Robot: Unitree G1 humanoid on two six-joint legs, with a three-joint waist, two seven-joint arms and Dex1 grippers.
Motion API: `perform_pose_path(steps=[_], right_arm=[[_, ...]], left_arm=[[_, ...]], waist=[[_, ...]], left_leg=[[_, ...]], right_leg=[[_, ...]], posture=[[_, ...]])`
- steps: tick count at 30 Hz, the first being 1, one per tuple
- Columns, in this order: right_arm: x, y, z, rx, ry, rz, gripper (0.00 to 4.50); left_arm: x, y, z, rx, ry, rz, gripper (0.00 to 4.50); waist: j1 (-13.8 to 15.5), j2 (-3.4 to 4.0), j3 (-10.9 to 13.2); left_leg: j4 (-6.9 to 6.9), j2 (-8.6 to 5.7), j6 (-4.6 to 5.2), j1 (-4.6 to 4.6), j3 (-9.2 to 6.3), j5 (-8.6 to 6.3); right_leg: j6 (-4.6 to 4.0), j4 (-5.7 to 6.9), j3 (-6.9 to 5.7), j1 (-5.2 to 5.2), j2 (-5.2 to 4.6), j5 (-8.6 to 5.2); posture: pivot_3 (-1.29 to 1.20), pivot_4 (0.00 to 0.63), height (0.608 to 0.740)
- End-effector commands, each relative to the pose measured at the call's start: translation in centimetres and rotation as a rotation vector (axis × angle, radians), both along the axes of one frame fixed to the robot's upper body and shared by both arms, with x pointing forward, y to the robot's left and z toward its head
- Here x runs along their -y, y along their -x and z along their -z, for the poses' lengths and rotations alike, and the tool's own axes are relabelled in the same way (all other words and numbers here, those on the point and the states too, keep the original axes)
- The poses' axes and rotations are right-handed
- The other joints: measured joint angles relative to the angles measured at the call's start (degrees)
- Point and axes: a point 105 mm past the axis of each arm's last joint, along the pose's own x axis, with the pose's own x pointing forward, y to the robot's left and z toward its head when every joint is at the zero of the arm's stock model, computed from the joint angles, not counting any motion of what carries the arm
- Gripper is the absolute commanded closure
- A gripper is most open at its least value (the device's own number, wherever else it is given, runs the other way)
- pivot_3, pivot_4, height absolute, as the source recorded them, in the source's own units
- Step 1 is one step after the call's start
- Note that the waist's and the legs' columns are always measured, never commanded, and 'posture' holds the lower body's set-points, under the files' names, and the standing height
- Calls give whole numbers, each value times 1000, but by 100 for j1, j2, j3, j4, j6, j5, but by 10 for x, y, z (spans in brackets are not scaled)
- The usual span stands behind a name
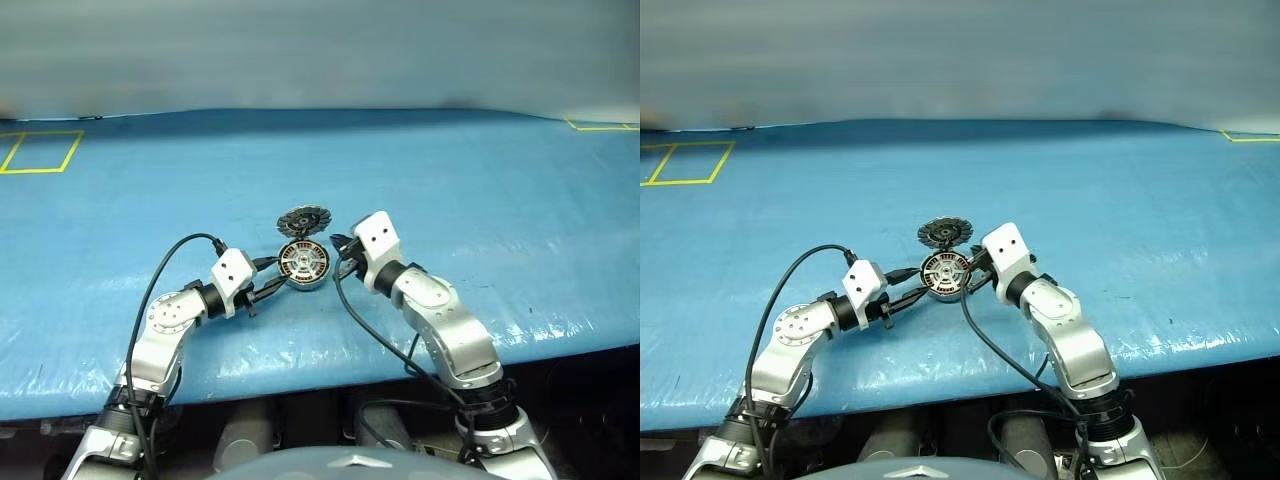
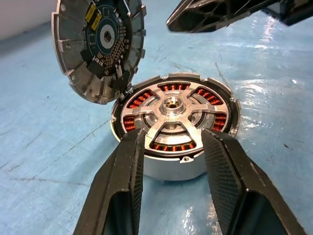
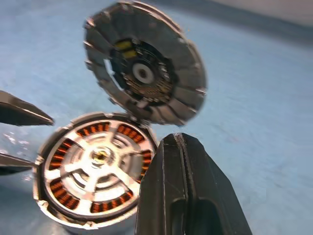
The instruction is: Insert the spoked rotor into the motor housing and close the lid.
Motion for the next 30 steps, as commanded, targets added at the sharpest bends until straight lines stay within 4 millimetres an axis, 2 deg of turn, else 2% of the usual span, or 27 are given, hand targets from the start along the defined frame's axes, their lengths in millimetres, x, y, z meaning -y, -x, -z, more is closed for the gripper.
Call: perform_pose_path(steps=[1,7,10,13,16,19,23,30], right_arm=[[12,-15,-23,77,1,83,4500],[12,-54,-45,145,-19,175,4500],[-2,-71,-55,174,-52,143,4500],[-26,-76,-60,169,-71,19,4500],[-47,-70,-59,141,-79,-126,4500],[-58,-60,-53,133,-28,-218,4500],[-63,-46,-48,135,-1,-285,4500],[-67,-7,-31,104,52,-390,4500]], left_arm=[[-5,-3,-14,76,60,-18,2584],[-8,-4,-9,94,81,-43,2584],[-8,-2,-7,103,90,-55,2584],[-10,1,-6,107,94,-67,2584],[-13,3,-6,109,97,-83,2584],[-19,4,-7,116,97,-102,2584],[-23,4,-7,120,91,-118,2584],[-23,0,-8,122,86,-116,2584]], waist=[[-8,2,1],[-15,3,2],[-20,4,3],[-13,4,3],[-17,6,4],[-18,7,5],[-10,8,5],[-11,8,5]], left_leg=[[0,0,1,0,1,0],[-1,5,0,0,3,1],[-1,3,3,-5,8,0],[-3,3,7,-5,10,-3],[-8,3,-1,-6,16,1],[-9,3,-2,-8,18,2],[-9,2,11,-8,18,-6],[-8,1,6,-7,19,-4]], right_leg=[[2,0,-1,-2,-1,-1],[-1,2,-6,-4,3,0],[-15,0,-4,-7,4,12],[-18,-5,-5,-4,4,21],[-12,-12,-5,-4,4,22],[-6,-15,-5,-4,1,20],[-10,-14,-8,-5,-4,16],[-14,-13,-8,-6,-8,13]], posture=[[0,150,740],[0,150,740],[0,150,740],[0,150,740],[0,150,740],[0,150,740],[0,150,740],[0,150,740]])
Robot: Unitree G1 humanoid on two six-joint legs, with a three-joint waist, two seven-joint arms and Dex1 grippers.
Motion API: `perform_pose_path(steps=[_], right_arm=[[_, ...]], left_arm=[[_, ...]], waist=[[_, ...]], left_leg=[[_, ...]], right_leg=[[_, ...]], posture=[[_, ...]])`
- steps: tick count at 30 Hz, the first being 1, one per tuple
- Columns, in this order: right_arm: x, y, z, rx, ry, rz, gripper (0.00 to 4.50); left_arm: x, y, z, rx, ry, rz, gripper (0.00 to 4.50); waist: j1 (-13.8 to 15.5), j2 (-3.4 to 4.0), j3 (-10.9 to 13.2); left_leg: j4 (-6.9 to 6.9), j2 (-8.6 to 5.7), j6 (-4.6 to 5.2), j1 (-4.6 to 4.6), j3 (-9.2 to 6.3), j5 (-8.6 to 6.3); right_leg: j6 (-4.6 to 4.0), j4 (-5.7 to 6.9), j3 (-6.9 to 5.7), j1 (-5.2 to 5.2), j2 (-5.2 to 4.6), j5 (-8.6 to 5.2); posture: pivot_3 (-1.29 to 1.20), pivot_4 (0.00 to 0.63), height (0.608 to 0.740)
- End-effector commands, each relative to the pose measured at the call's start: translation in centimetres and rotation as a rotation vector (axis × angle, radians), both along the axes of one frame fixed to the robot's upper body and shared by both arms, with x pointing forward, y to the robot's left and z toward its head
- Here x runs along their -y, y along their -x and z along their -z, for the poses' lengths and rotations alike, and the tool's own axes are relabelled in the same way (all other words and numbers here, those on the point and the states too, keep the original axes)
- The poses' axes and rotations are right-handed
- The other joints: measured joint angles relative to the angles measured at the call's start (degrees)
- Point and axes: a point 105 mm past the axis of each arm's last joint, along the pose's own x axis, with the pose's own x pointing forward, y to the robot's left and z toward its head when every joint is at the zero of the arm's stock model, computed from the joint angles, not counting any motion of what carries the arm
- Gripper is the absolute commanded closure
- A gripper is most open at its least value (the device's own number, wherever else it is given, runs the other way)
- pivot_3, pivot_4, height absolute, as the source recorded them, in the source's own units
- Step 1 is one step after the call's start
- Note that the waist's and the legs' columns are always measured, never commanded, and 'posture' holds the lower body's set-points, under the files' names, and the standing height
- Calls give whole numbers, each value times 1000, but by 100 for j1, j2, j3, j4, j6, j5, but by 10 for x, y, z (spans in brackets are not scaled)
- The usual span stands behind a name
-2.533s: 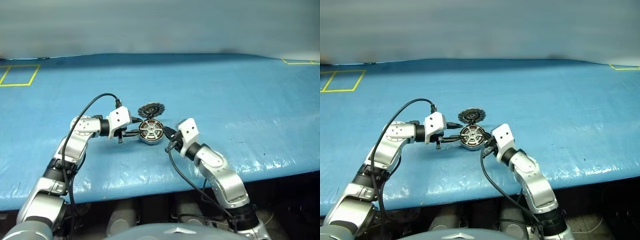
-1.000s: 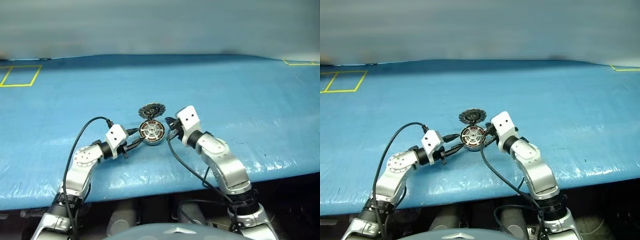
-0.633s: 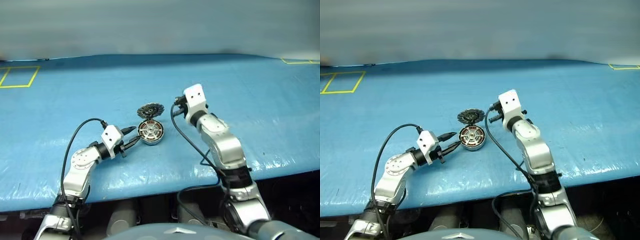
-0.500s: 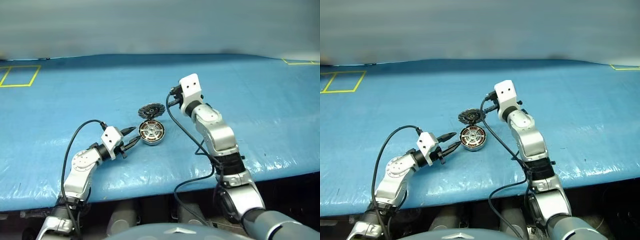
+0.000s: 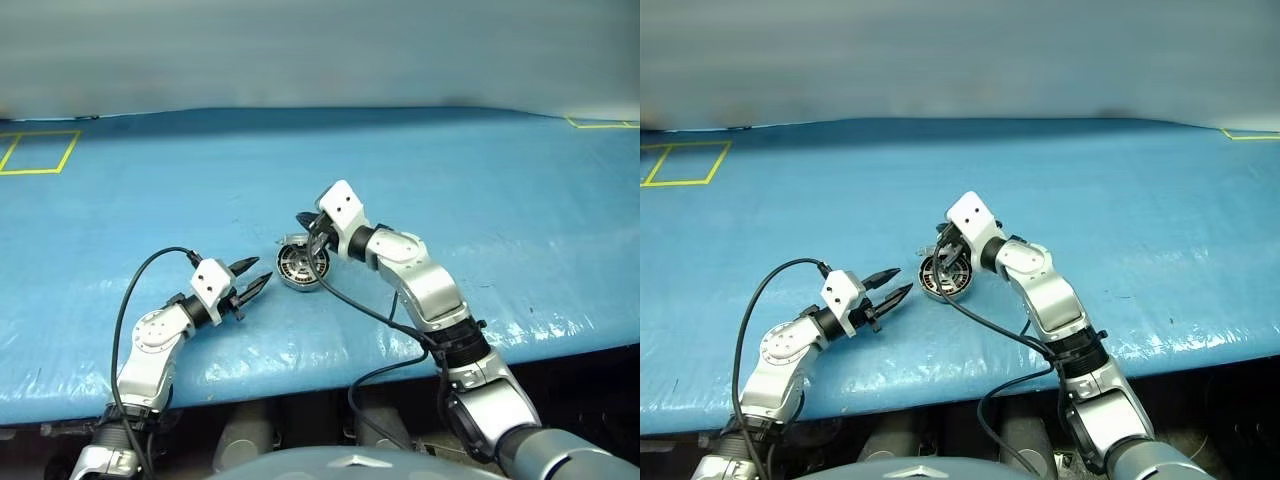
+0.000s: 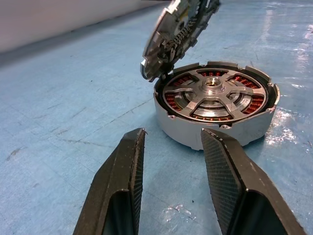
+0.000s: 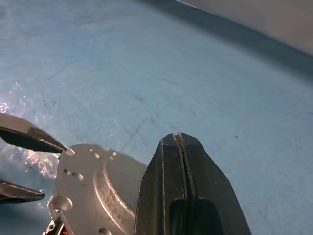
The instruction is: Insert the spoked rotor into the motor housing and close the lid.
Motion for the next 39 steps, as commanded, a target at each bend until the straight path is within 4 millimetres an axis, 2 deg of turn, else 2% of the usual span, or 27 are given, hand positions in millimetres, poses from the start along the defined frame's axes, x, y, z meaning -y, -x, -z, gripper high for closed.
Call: perform_pose_path(steps=[1,8,11,16,18,21,24,27,31,39], right_arm=[[-3,20,-6,43,26,-58,4500],[0,45,31,-28,138,-71,4500],[6,41,49,-9,218,1,4500],[1,39,59,-80,115,72,4500],[0,38,53,-70,67,92,4500],[-3,37,34,-30,-50,96,4500],[2,34,20,-10,-127,106,4500],[11,29,13,-1,-165,139,3970],[17,26,14,-5,-168,163,2632],[11,31,22,-40,-156,117,31]], left_arm=[[2,-4,-16,60,14,9,2584],[0,-5,-17,61,13,10,2584],[2,-4,-19,64,29,15,2584],[7,-4,-21,64,36,34,2584],[9,-3,-20,62,32,42,2584],[11,-3,-20,59,33,49,2584],[14,-2,-19,60,32,62,2584],[18,-1,-19,61,31,78,2560],[21,-1,-18,57,31,94,2560],[22,-1,-20,53,31,104,2560]], waist=[[3,0,0],[10,-1,-1],[1,-2,-1],[11,-5,-3],[10,-6,-4],[15,-6,-3],[15,-5,-3],[14,-5,-3],[13,-4,-2],[11,-2,-1]], left_leg=[[0,0,1,1,-1,-1],[0,1,6,2,-3,-5],[0,1,7,4,-2,-5],[1,3,4,12,-10,-5],[2,2,4,15,-10,-5],[2,2,4,13,-14,-5],[2,1,5,4,-14,-5],[1,0,6,0,-14,-6],[-2,0,7,0,-14,-6],[-2,0,7,0,-14,-6]], right_leg=[[0,1,-1,1,0,-1],[2,1,-4,0,-4,-6],[6,2,-1,0,-4,-9],[22,3,-6,3,-7,-20],[22,2,-7,2,-9,-19],[21,2,-9,0,-12,-19],[12,1,-10,2,-10,-14],[6,-1,-10,1,-7,-9],[6,0,-10,0,-4,-12],[18,0,-10,0,-4,-21]], posture=[[0,150,740],[0,150,740],[0,150,740],[0,150,740],[0,150,740],[0,150,740],[0,150,740],[0,150,740],[0,150,740],[0,150,740]])
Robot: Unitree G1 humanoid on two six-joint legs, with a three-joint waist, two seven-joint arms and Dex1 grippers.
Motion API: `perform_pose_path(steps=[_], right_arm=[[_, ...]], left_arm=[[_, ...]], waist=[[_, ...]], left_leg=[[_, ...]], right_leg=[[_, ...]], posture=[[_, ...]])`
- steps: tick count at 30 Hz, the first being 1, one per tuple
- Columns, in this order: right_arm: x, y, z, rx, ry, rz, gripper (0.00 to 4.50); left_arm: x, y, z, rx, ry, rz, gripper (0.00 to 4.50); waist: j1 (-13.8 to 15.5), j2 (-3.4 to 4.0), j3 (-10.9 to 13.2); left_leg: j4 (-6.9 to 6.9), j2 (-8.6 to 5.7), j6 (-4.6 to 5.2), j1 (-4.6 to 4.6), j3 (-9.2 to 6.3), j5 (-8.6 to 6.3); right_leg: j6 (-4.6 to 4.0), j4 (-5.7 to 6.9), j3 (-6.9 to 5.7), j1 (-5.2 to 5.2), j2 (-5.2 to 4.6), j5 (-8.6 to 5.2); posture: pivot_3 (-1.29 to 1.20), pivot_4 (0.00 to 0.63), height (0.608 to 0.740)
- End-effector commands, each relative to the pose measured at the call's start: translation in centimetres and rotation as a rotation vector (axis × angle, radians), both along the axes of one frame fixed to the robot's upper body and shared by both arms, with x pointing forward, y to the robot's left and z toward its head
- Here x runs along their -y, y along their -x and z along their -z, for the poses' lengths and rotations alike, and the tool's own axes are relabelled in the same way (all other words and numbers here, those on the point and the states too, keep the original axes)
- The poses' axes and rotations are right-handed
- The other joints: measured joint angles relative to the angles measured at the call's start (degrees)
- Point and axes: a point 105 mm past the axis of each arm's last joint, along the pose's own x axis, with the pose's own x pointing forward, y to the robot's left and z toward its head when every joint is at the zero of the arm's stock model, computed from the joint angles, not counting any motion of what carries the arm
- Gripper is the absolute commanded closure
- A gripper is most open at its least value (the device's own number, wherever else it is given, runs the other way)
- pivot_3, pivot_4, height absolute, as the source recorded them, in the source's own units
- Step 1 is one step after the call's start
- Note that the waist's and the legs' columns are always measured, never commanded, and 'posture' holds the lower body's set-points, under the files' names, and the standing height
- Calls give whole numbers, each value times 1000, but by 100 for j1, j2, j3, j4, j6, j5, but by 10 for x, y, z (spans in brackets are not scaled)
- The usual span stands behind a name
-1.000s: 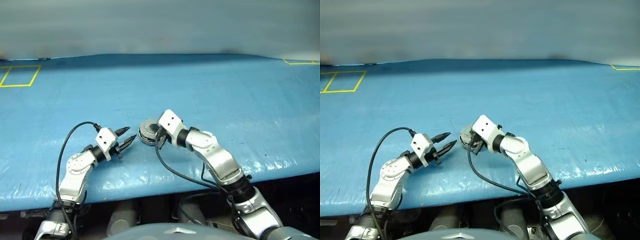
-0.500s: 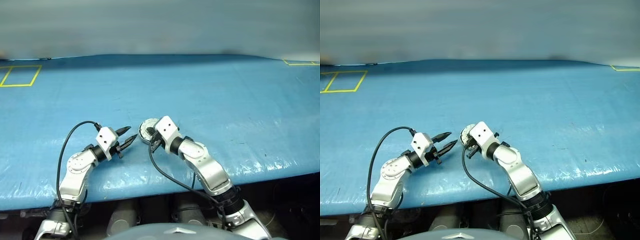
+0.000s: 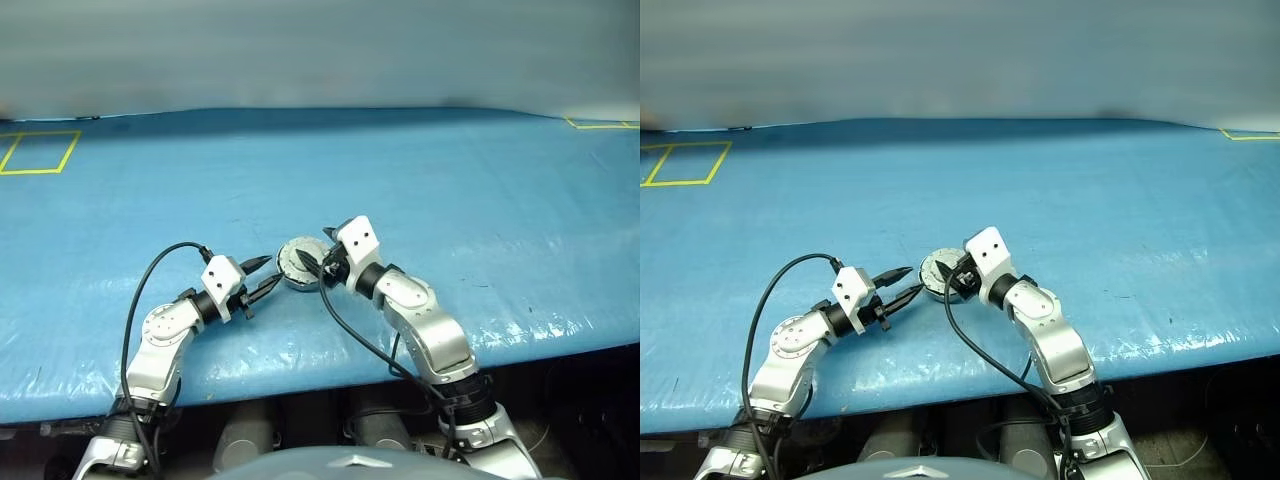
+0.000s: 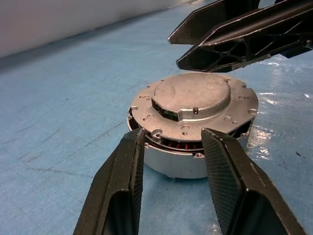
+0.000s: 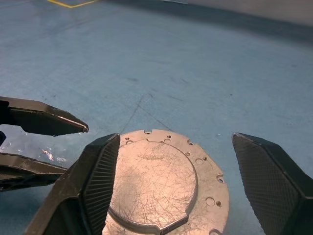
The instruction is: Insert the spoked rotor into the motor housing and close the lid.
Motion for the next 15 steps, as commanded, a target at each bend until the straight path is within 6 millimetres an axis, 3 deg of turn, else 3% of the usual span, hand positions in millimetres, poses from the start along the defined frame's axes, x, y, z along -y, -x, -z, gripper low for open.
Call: perform_pose_path(steps=[1,15], right_arm=[[-8,4,-5,25,-10,-40,31],[-14,-6,26,-29,61,-31,31]], left_arm=[[5,0,-17,60,13,27,2560],[-2,0,-19,64,0,6,2560]], waist=[[0,0,0],[-3,0,0]], left_leg=[[0,0,0,0,0,0],[-1,1,0,3,-1,0]], right_leg=[[0,0,0,0,0,0],[-2,0,0,1,0,-1]], posture=[[0,150,740],[0,150,740]])
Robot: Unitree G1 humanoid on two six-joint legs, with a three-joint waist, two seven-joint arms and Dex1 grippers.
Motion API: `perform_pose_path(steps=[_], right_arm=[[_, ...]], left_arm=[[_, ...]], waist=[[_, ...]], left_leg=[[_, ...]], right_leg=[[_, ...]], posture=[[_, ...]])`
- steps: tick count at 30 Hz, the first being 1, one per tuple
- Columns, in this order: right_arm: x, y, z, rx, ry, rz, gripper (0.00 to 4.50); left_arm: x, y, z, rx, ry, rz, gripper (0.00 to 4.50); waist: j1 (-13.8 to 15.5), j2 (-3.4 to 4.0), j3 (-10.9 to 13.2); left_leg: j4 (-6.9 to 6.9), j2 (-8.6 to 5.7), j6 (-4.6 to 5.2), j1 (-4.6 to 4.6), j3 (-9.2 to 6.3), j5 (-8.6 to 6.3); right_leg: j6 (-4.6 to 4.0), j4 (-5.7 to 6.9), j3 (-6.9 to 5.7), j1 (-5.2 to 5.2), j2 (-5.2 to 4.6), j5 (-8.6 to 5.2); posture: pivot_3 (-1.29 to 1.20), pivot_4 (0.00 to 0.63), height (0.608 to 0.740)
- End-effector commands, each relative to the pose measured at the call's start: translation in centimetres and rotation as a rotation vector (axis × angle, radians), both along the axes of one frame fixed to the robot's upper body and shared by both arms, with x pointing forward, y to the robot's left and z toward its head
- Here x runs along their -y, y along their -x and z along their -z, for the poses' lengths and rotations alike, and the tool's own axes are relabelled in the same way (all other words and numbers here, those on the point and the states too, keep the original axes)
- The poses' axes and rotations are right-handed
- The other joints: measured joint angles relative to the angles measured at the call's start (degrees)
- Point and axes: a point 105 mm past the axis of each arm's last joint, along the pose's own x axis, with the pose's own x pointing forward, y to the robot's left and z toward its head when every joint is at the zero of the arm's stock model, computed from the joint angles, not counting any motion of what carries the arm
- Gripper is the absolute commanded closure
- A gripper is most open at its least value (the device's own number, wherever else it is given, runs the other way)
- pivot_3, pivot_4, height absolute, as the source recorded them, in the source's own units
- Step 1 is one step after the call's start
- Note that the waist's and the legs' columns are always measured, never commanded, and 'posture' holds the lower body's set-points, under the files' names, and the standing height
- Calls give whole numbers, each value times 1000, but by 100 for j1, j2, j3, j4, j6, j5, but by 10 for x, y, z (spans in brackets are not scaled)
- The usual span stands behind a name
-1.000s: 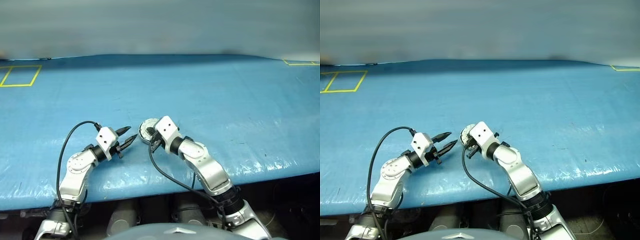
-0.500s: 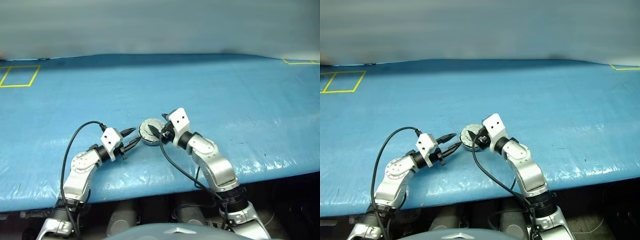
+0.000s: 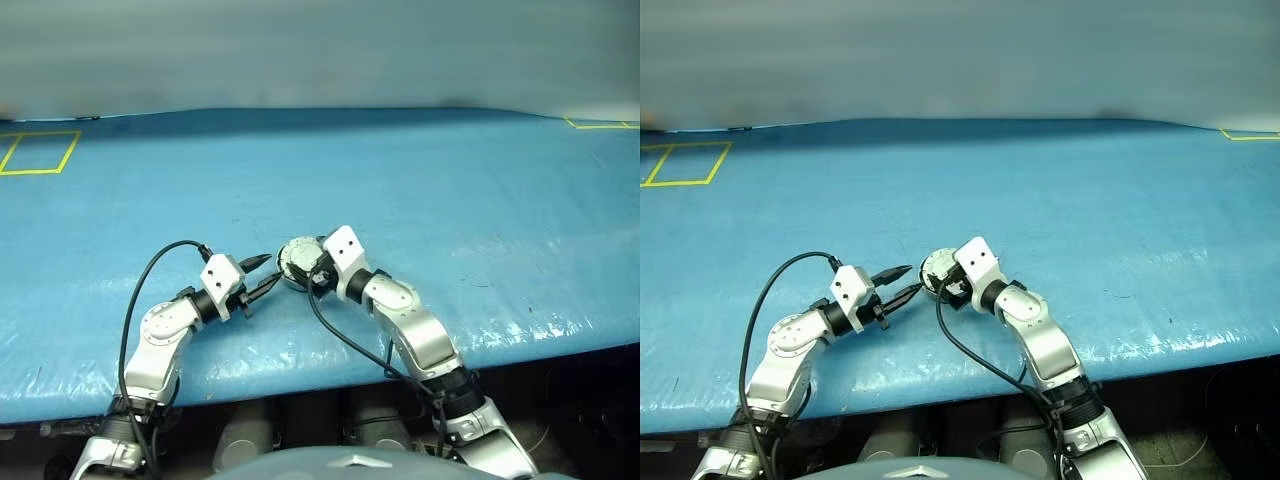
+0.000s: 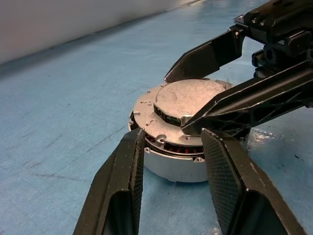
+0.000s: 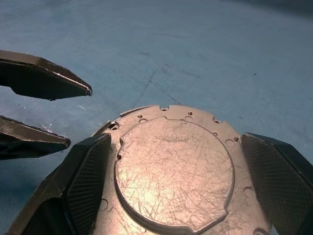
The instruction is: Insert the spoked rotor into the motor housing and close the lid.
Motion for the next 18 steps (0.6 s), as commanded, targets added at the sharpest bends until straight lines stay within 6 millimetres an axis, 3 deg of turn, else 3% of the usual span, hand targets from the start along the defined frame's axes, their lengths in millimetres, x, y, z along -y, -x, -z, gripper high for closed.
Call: perform_pose_path(steps=[1,6,13,18], right_arm=[[-2,-2,1,0,-4,3,31],[-3,-2,-3,-1,-20,2,1459],[-16,-5,-26,-16,-86,17,1452],[-23,-6,-25,-19,-44,24,1452]], left_arm=[[-2,0,-14,49,7,2,2560],[-7,0,-13,47,-3,-18,2560],[-11,3,-4,22,-40,-25,2560],[-11,2,-4,23,-38,-31,2560]], waist=[[0,0,0],[-1,0,0],[-14,4,2],[-9,4,3]], left_leg=[[0,0,0,0,0,0],[0,0,0,1,0,0],[-1,4,-4,-1,0,1],[-6,3,-6,-3,-1,2]], right_leg=[[0,0,0,0,0,0],[0,0,0,1,-2,0],[-10,1,3,-4,-10,6],[-20,1,0,-8,-8,9]], posture=[[0,150,740],[0,150,740],[0,150,740],[0,150,740]])
